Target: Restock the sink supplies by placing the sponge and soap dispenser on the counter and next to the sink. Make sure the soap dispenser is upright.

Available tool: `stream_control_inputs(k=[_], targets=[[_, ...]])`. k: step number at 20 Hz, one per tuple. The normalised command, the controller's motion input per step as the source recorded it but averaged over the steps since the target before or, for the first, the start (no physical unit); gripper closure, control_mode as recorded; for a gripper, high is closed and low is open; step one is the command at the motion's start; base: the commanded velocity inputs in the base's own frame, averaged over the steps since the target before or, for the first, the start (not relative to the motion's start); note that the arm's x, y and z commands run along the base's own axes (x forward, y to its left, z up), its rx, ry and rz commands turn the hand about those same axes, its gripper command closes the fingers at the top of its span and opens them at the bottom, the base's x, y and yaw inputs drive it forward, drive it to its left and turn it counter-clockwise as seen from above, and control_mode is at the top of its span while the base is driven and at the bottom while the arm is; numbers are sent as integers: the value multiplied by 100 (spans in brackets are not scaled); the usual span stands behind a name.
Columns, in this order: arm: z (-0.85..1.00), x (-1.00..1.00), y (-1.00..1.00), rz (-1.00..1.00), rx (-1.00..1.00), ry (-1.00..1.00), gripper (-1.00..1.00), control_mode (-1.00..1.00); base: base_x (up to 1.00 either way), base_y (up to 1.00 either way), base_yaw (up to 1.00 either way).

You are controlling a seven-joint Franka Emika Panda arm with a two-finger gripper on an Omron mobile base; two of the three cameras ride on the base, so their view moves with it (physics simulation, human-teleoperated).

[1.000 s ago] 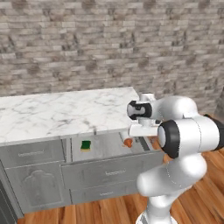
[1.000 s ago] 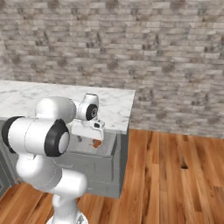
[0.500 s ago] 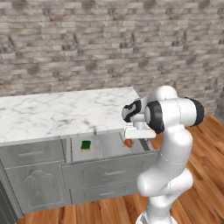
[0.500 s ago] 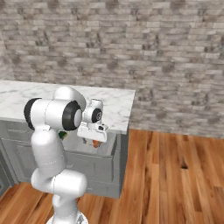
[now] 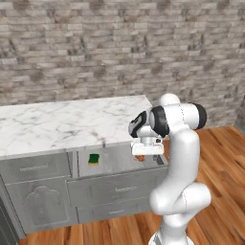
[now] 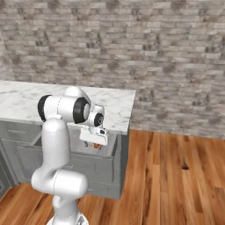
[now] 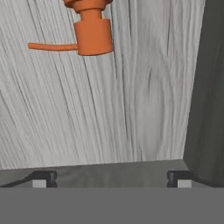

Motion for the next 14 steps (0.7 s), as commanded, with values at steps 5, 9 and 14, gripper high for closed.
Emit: stream_control_inputs(k=[5, 9, 14], targets=[[-61, 0, 28, 0, -1, 5, -100, -100, 0, 0, 0], [-17, -29, 3, 0, 0, 0, -100, -100, 0, 0, 0], [0, -77, 0, 0, 0, 0, -100, -100, 0, 0, 0]])
